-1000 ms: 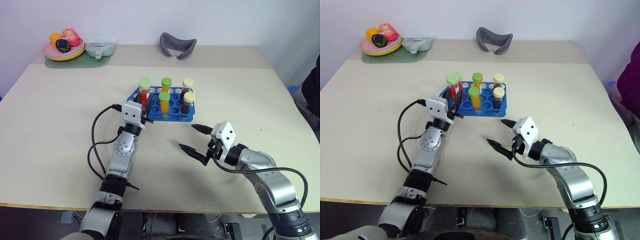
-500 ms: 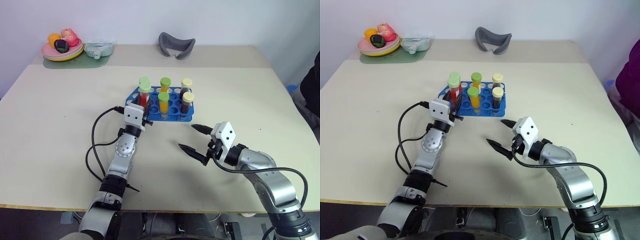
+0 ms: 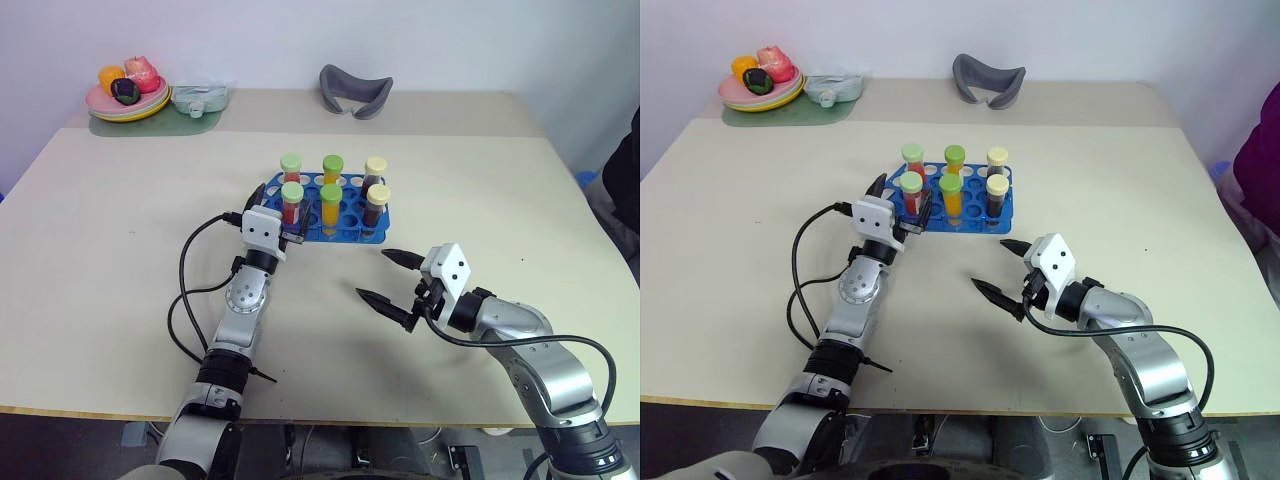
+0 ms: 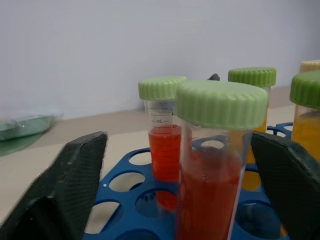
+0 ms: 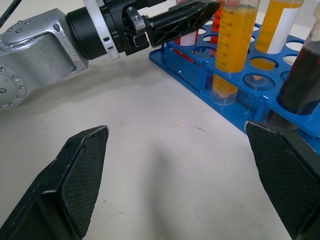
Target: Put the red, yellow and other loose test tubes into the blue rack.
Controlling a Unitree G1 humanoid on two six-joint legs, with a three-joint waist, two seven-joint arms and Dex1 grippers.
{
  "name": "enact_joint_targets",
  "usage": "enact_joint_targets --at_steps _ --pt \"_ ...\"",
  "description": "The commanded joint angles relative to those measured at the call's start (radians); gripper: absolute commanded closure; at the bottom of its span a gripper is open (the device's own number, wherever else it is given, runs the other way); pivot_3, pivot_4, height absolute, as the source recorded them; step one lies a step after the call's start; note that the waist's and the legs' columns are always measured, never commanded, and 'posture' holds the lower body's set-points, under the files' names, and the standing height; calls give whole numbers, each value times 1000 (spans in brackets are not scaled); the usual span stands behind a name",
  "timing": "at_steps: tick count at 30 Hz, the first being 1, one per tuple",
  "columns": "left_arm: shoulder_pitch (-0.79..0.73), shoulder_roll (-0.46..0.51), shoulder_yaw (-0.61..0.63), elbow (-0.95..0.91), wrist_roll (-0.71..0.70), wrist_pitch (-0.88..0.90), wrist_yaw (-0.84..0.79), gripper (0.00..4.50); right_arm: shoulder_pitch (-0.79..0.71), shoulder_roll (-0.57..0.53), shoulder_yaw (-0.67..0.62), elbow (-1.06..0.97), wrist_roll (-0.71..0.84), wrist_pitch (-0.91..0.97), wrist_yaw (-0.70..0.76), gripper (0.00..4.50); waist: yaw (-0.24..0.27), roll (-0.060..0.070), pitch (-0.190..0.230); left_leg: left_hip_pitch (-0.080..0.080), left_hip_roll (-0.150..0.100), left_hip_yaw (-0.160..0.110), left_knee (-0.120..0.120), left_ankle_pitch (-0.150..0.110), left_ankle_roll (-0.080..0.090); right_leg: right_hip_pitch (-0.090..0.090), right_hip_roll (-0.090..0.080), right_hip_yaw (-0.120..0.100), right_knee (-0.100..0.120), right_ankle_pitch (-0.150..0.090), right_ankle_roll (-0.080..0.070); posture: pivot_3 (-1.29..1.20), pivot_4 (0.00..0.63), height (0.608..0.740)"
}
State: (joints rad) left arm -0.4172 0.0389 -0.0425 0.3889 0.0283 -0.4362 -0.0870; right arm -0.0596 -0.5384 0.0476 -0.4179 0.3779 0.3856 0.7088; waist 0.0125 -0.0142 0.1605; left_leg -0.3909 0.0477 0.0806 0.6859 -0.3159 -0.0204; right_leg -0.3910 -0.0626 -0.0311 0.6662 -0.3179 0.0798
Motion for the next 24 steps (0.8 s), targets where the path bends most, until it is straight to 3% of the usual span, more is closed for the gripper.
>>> enact_joint_targets --at_steps 1,6,12,15,19,24 --pt "37 24 19 -132 -31 16 -24 99 -1 3 -31 -47 18 -9 -8 0 -1 0 0 0 0 0 0 0 0 0 0 0 0 0 0 0 150 735" --pt "181 114 52 -402 -183 135 -152 99 11 -9 -66 -33 9 -27 -14 0 -3 0 0 0 1 0 -1 0 0 0 0 0 0 0 0 0 150 735" --pt "393 317 173 -660 -442 344 -333 99 36 -53 -141 -14 23 -29 13 0 -3 1 0 0 2 0 -1 0 0 0 -2 1 0 0 0 0 150 735" --pt "467 403 237 -694 -496 408 -395 99 62 -83 -184 3 26 -36 45 0 0 1 0 1 1 -1 -1 -2 3 2 -2 1 -1 0 0 0 150 735" --pt "557 526 326 -632 -467 434 -475 99 92 -139 -263 54 28 -53 82 0 -2 1 0 1 1 -1 -1 -3 6 1 -1 1 -1 0 0 0 150 735" --pt "585 572 357 -597 -467 481 -507 99 90 -190 -303 135 19 -99 132 0 0 1 0 1 1 0 -1 -4 7 2 0 1 -1 0 -1 0 150 735"
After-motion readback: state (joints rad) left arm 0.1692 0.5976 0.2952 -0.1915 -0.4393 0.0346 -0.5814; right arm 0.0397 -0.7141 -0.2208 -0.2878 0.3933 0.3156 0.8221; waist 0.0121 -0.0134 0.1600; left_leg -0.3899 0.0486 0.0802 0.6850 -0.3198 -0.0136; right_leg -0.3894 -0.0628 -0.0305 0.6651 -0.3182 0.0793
